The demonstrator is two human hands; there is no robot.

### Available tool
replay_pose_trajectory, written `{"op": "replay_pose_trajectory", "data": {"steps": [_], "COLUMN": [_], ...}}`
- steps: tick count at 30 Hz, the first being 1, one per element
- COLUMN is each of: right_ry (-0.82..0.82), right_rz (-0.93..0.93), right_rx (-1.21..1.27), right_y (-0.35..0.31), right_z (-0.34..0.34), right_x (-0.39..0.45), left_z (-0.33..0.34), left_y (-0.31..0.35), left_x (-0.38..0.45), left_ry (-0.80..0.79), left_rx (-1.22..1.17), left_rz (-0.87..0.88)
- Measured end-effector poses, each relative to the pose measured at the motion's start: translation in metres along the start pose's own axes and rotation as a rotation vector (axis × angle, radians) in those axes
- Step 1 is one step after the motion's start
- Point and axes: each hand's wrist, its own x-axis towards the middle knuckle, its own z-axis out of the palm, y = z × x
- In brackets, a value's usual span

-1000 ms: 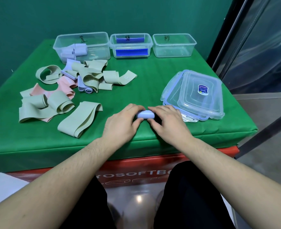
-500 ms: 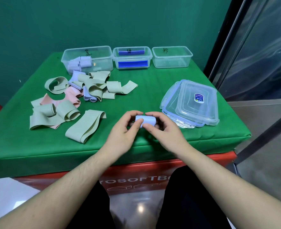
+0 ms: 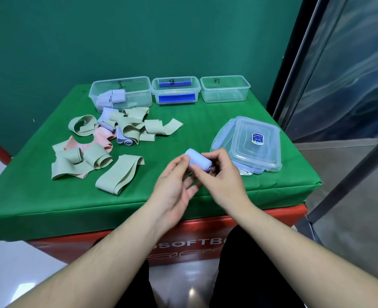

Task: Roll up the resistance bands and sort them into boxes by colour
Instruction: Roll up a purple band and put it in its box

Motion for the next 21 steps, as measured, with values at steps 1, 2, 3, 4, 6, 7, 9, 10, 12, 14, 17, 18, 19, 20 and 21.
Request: {"op": "replay_pose_trajectory", "data": {"steps": [1,2,3,4,6,7,9,10,12,14,17,18,19,20,21], "right_ry": [-0.024,-0.07,-0.123,-0.167,-0.207,-0.2,-0.142,-0.113,-0.111,-0.18,-0.266,-0.273,-0.277,-0.281,-0.285], "right_rz": [-0.02,-0.046,-0.073,-0.093,-0.11,-0.123,-0.206,-0.263,-0.336,-0.334,-0.318,-0.311,-0.303,-0.297,-0.296], "right_rx": [-0.01,-0.024,-0.043,-0.07,-0.15,-0.211,-0.362,-0.416,-0.442,-0.432,-0.408,-0.397,-0.387,-0.382,-0.383], "right_y": [-0.001,-0.002,-0.003,-0.003,-0.003,-0.004,-0.006,-0.007,-0.008,-0.011,-0.014,-0.014,-0.015,-0.016,-0.017], "right_z": [-0.001,-0.001,-0.002,-0.004,-0.007,-0.008,-0.01,-0.011,-0.011,-0.012,-0.013,-0.013,-0.013,-0.013,-0.013], "right_x": [-0.001,-0.001,-0.002,-0.003,-0.003,-0.004,-0.003,-0.003,-0.003,-0.003,-0.002,-0.002,-0.002,-0.002,-0.002], "left_z": [0.001,0.001,0.0,-0.001,-0.004,-0.006,-0.008,-0.009,-0.009,-0.009,-0.009,-0.009,-0.009,-0.01,-0.011], "left_y": [0.001,0.002,0.005,0.007,0.012,0.014,0.015,0.015,0.017,0.02,0.025,0.026,0.027,0.028,0.029], "left_x": [-0.001,0.0,0.0,0.0,-0.001,-0.002,-0.006,-0.008,-0.012,-0.015,-0.018,-0.019,-0.019,-0.02,-0.021], "left_ry": [0.019,0.039,0.051,0.056,0.056,0.052,0.031,0.02,0.001,-0.033,-0.079,-0.082,-0.081,-0.078,-0.076], "left_rx": [-0.034,-0.062,-0.082,-0.088,-0.064,-0.041,-0.013,-0.011,0.004,0.061,0.124,0.126,0.125,0.127,0.133], "left_rz": [-0.002,-0.002,0.0,-0.002,-0.016,-0.022,-0.026,-0.032,-0.055,-0.081,-0.113,-0.121,-0.127,-0.135,-0.143]}}
